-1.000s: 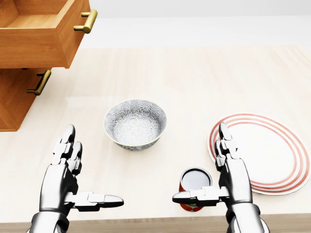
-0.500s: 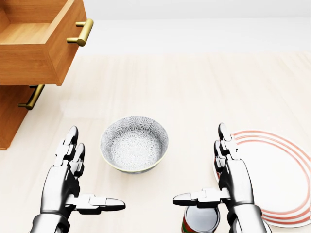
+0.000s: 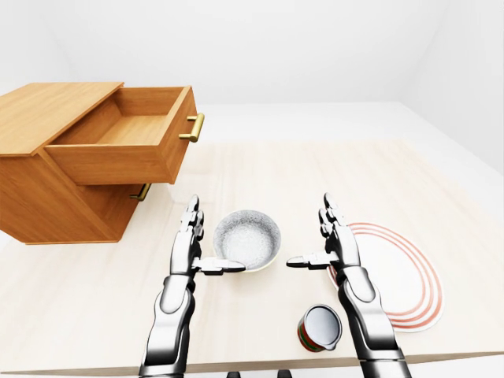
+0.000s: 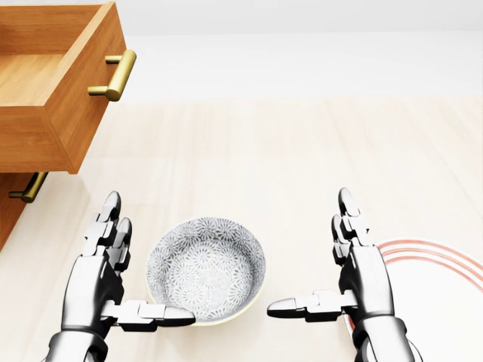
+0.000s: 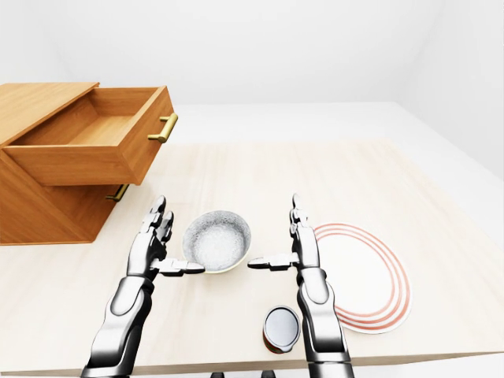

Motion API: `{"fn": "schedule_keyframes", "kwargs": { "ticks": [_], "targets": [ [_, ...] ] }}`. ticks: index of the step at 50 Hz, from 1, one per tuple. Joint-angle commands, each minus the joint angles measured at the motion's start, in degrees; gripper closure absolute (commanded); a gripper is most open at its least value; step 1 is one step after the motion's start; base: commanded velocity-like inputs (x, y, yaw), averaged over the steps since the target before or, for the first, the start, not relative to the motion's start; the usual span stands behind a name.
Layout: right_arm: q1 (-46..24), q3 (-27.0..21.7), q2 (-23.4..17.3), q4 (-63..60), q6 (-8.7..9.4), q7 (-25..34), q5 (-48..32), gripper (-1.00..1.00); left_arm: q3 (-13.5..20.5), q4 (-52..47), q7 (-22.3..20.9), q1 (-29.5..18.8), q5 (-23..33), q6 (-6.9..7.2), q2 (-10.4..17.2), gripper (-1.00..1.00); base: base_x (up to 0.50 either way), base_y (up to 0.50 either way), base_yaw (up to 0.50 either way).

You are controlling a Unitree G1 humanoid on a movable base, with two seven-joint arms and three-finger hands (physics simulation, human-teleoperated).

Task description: Put the bowl on top of the cabinet.

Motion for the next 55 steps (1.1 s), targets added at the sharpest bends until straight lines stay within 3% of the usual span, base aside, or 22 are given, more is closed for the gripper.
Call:
{"fn": "schedule_keyframes", "kwargs": {
  "ticks": [1,2,3,4,6,8,14,17,18,19,20,22,26,35,39,45,47,50,55],
  "targets": [
    [-0.25,-0.29,0.09,1.29,-0.69,-1.04,-0.37,-1.00,0.13,0.03,0.05,0.26,-0.18,-0.31,-0.02,-1.00,0.47,0.05,0.00],
    [0.00,-0.31,0.06,1.11,-1.53,-0.98,-0.26,-1.00,0.57,0.77,1.31,0.01,0.19,-1.71,-0.26,-1.00,0.00,0.00,0.00],
    [-0.08,-0.26,0.05,1.13,-1.32,-1.25,-0.47,-1.00,0.54,0.67,0.57,-0.06,-0.54,-1.26,-0.08,-1.00,0.00,0.00,0.00],
    [-0.12,-0.24,0.02,1.23,-1.26,-1.19,-0.42,-1.00,0.50,0.53,0.13,-0.32,-0.98,0.73,0.09,-1.00,0.00,0.00,0.00],
    [-0.10,-0.20,0.04,1.15,-1.32,-1.30,-0.45,-1.00,0.08,0.19,0.56,0.27,0.48,-0.68,0.23,-1.00,0.00,0.00,0.00],
    [-0.16,-0.19,0.03,1.19,-1.29,-1.34,-0.45,-1.00,0.03,-0.43,0.46,0.52,0.46,-0.08,0.12,-1.00,0.00,0.00,0.00],
    [0.07,-0.23,0.02,0.68,-1.26,-1.31,-0.29,-1.00,-0.46,-2.42,1.08,1.79,2.79,-0.53,0.20,-1.00,0.00,0.00,0.00],
    [0.17,-0.29,0.02,0.66,-1.45,-1.28,-0.17,-1.00,-0.86,-2.60,2.24,2.45,5.45,-2.04,0.24,-1.00,0.00,0.00,0.00],
    [0.13,-0.25,0.04,0.76,-1.54,-1.33,-0.22,-1.00,-1.61,-2.37,3.03,3.22,7.63,-4.00,0.30,-1.00,0.00,0.00,0.00],
    [0.13,-0.24,0.04,0.75,-1.53,-1.34,-0.21,-1.00,-1.60,-2.35,3.02,3.26,7.80,-4.12,0.25,-1.00,0.00,0.00,0.00],
    [0.18,-0.20,0.05,0.66,-1.54,-1.35,-0.25,-1.00,-2.29,-1.90,4.72,4.05,10.61,-6.74,0.21,-1.00,0.00,0.00,0.00],
    [0.14,-0.16,0.06,0.74,-1.54,-1.39,-0.29,-1.00,-2.84,-1.08,6.37,4.55,13.28,-8.23,0.14,-1.00,0.00,0.00,0.00],
    [0.05,-0.15,0.06,0.78,-1.53,-1.41,-0.28,-1.00,-3.97,2.29,12.59,4.76,21.81,-8.23,0.20,-1.00,0.00,0.00,0.00],
    [-0.15,-0.03,0.10,1.14,-1.67,-1.61,-0.46,-1.00,-6.20,6.49,21.67,6.11,32.88,-8.23,0.28,-1.00,0.00,0.00,0.00],
    [-0.28,-0.02,0.11,1.37,-1.78,-1.60,-0.45,-1.00,-8.29,4.89,21.92,7.94,34.56,-8.23,-0.18,-1.00,0.00,0.00,0.00],
    [-0.33,0.08,0.13,1.41,-1.77,-1.64,-0.55,-1.00,-9.61,6.66,30.29,7.41,43.14,-8.23,0.17,-1.00,0.00,0.00,0.00],
    [-0.28,0.04,0.11,1.19,-1.64,-1.57,-0.43,-1.00,-10.13,6.68,30.45,7.72,43.18,-8.23,0.16,-1.00,0.00,0.00,0.00],
    [-0.31,0.12,0.13,1.32,-1.73,-1.61,-0.58,-1.00,-10.83,7.70,33.96,7.35,47.92,-8.23,0.31,-1.00,0.00,0.00,0.00],
    [-0.26,0.08,0.13,1.17,-1.69,-1.68,-0.59,-1.00,-11.53,8.28,33.96,7.43,50.65,-8.23,0.59,-1.00,0.00,0.00,0.00]
  ]
}}
